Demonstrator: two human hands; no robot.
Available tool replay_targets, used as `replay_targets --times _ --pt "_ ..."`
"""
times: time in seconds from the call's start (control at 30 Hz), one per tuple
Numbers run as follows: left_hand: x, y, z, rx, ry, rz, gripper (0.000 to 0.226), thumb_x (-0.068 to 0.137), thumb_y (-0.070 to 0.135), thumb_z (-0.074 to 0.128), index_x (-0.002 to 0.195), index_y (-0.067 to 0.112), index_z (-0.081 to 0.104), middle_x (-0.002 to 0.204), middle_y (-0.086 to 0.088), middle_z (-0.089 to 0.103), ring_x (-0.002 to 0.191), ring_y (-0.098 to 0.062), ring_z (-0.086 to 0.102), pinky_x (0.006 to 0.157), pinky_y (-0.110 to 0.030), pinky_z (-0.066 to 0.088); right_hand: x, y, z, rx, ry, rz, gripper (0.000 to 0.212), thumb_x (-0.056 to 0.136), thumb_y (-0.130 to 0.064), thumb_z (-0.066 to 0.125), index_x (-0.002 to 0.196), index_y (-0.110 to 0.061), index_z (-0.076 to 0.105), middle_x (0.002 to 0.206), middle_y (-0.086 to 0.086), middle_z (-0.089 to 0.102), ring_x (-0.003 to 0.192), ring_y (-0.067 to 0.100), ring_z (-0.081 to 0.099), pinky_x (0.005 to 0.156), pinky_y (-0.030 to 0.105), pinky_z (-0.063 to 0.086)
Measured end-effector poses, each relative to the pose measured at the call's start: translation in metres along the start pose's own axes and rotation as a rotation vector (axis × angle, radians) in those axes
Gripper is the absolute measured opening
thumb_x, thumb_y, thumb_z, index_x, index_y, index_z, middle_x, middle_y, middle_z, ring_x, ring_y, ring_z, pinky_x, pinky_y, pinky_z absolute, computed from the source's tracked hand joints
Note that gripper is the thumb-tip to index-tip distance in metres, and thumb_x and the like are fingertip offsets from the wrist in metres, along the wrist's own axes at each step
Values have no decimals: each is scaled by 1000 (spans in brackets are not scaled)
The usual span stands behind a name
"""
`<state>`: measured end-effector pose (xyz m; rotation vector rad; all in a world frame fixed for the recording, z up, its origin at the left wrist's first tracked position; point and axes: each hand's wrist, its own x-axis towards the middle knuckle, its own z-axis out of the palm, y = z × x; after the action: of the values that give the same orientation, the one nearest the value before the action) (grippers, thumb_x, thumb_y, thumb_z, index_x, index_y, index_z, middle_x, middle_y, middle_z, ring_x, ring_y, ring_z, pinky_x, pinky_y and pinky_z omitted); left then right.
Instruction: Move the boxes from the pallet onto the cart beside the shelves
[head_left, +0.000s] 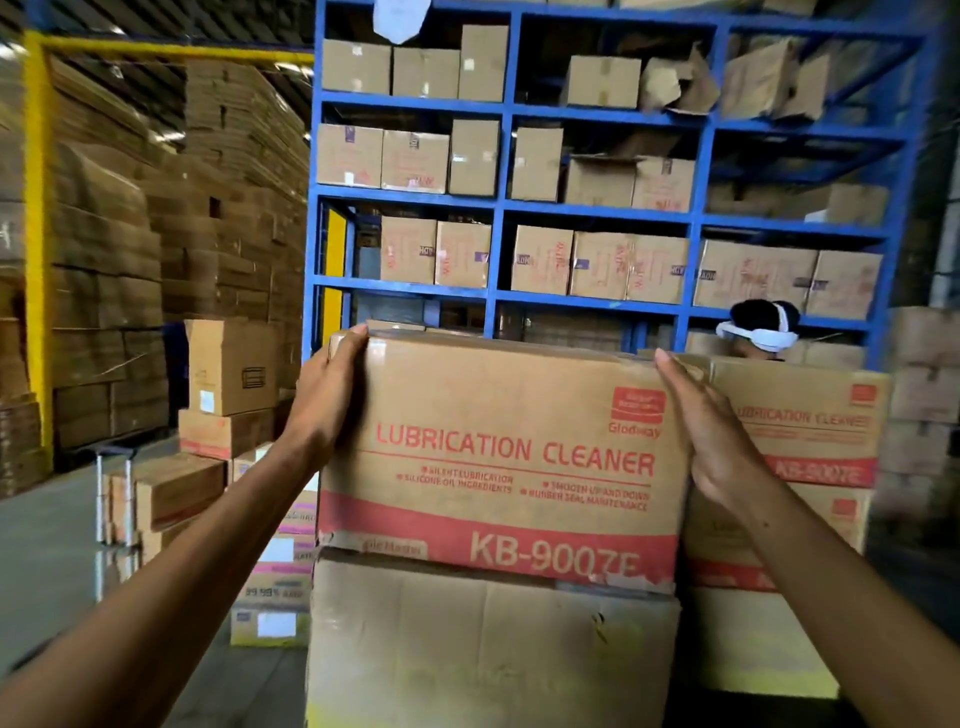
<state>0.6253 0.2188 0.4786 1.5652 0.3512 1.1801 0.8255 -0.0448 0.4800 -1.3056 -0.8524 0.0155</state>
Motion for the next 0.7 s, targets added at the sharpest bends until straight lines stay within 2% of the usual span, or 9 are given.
replay_targets --times 0.07,0.17,0.3,0.4,0.47,0.6,0.7 --pt "2 -3 2 -18 3 -2 36 91 58 44 91 27 63 97 -3 67 105 -26 62 104 -49 43 0 2 -3 3 9 -2 30 85 -50 57 83 -20 64 75 0 68 78 24 69 78 40 54" --pt "-3 -3 2 -42 8 -4 37 90 58 46 92 27 64 102 -4 69 106 -24 62 104 -45 43 -4 -1 -5 9 28 -3 53 78 -54 60 107 -10 65 78 -1 71 82 23 70 75 38 54" --pt "-11 0 2 -26 -7 7 40 89 61 44 95 27 64 105 -7 69 105 -22 63 104 -45 43 -14 -9 -12 9 15 -11 43 83 -53 58 100 -14 67 75 -2 72 77 18 71 73 36 52" --pt "-18 2 0 -4 -28 27 44 88 64 43 94 26 64 105 -8 69 105 -24 63 104 -47 43 -21 -10 -15 2 9 -41 56 82 -54 57 113 -8 62 78 -1 71 79 20 71 72 35 54" --pt "-20 4 -1 18 -40 42 44 88 65 42 94 27 63 106 -9 69 105 -25 63 103 -47 43 -24 -7 -13 -6 15 -52 58 85 -54 55 124 -11 57 81 1 72 82 21 72 73 35 55" --pt "-28 2 -2 13 -53 34 37 93 60 40 105 31 58 107 -4 66 103 -20 62 88 -34 47 -20 -3 -10 -51 68 -36 78 80 -64 56 138 -13 44 80 3 74 84 20 73 82 41 57" --pt "-37 -6 -3 34 -19 41 35 95 53 43 117 28 55 108 4 64 103 -13 59 81 -29 43 -20 -2 -10 -122 110 -5 86 74 -72 55 137 -15 45 87 3 75 84 17 73 85 43 57"
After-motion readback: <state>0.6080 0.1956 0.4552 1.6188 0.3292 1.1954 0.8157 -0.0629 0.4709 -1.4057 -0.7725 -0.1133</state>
